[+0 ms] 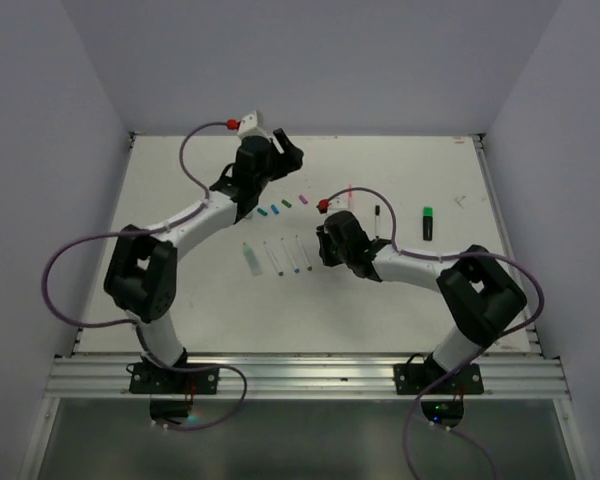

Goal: Open the pen caps

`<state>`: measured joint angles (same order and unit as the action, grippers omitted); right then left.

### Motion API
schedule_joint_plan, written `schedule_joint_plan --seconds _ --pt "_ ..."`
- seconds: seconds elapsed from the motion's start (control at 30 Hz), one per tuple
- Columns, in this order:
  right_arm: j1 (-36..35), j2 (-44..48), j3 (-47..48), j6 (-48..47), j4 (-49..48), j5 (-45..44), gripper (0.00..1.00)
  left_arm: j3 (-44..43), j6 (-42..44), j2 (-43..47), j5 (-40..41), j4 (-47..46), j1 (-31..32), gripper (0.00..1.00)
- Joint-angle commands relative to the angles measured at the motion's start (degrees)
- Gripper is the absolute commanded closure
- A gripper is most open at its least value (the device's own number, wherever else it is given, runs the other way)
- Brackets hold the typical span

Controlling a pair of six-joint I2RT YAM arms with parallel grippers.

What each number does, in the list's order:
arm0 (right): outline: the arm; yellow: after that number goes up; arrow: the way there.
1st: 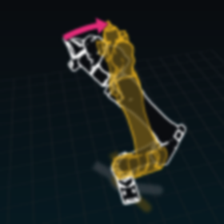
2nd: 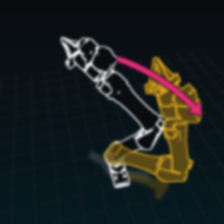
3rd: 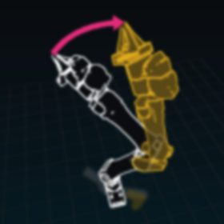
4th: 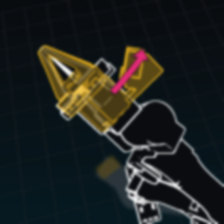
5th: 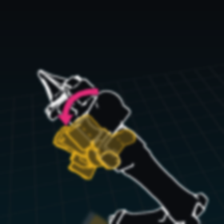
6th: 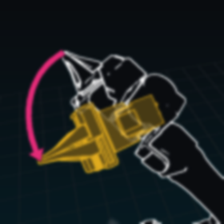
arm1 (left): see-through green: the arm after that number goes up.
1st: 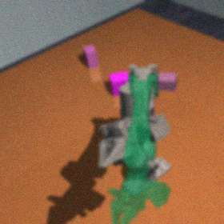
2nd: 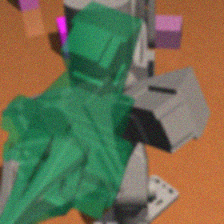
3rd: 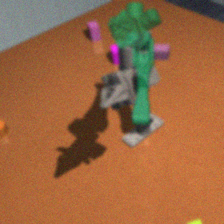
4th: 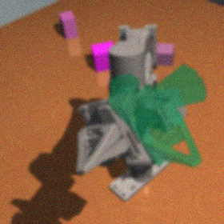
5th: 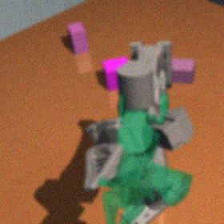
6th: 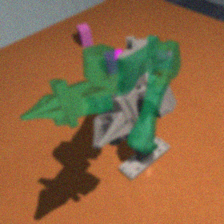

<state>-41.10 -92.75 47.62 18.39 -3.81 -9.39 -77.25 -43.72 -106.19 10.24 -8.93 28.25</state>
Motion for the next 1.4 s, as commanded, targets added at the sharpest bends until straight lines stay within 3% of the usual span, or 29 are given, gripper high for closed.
schedule_joint_plan --seconds 0.0,0.1,0.2,0.5,0.63,0.9,1.1,1.2,1.37 --pt "0.06 -3.92 5.64 -0.55 3.63 0.69 0.94 1.92 5.74 12.64 4.25 2.24 -0.39 0.22" --pt "0.14 -8.32 8.89 -0.11 5.92 0.07 0.92 3.94 8.91 20.20 8.99 6.90 -0.48 0.07" --pt "0.14 -11.22 10.48 1.02 6.63 0.16 0.87 6.14 12.16 27.42 12.60 12.61 -0.56 0.00" --pt "0.06 -14.48 10.48 4.19 7.42 -1.07 0.73 7.73 21.04 41.93 19.99 29.92 -2.41 0.00" --pt "0.06 -13.34 9.87 5.07 8.47 -1.60 0.68 9.48 24.82 46.15 22.44 31.69 -2.76 0.00" --pt "0.14 -5.70 9.07 5.43 11.54 -2.39 0.62 20.90 27.99 54.24 27.90 29.33 -2.85 0.00" --pt "1.46 1.51 17.06 3.14 20.94 -8.78 0.43 27.68 28.08 56.62 29.92 27.13 -2.85 0.00" --pt "4.88 2.14 19.17 2.61 24.28 -13.00 0.40 28.21 27.64 56.88 29.93 28.09 -2.85 0.00" --pt "14.28 1.78 19.18 2.96 26.14 -12.94 0.40 28.91 28.17 57.76 29.92 27.56 -2.85 0.00"
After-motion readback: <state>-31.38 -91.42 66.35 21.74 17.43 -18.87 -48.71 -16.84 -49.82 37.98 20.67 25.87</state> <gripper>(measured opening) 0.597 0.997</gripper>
